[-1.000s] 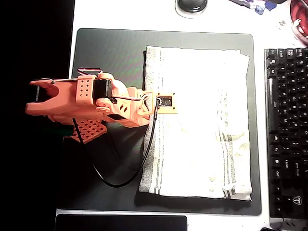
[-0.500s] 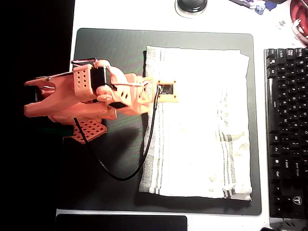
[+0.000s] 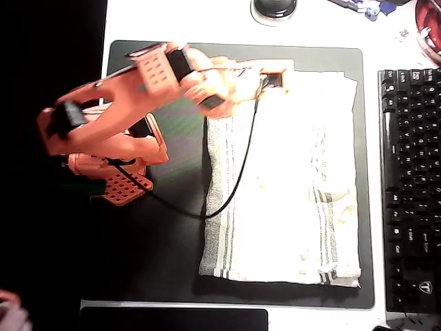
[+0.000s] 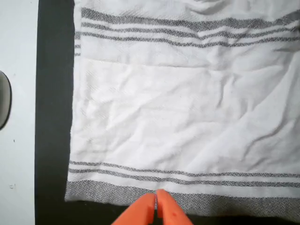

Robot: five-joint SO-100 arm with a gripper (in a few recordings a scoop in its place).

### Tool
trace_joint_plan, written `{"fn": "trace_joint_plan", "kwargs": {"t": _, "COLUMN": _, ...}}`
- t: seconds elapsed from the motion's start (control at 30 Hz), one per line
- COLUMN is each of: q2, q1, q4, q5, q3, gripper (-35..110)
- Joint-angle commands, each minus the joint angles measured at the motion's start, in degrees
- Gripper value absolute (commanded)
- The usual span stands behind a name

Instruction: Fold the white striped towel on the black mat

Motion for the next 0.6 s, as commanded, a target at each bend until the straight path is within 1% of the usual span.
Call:
{"fn": "trace_joint_plan", "kwargs": {"t": 0.0, "q2": -11.1, "q1": -2.4, "q4": -0.6, "q5": 1.5, "q3": -9.8, "gripper": 0}}
{"fn": "trace_joint_plan", "kwargs": {"t": 0.13, "q2": -23.8, "q1": -4.2, "q4": -0.4, "q5": 3.9, "q3": -20.7, "gripper": 0}}
{"fn": "trace_joint_plan", "kwargs": {"t": 0.3, "q2": -36.5, "q1": -6.2, "q4": 2.3, "q5": 7.1, "q3": -33.3, "gripper": 1}}
{"fn": "trace_joint_plan", "kwargs": {"t": 0.57, "q2": -50.6, "q1": -7.7, "q4": 7.4, "q5": 8.3, "q3": -46.4, "gripper": 12}}
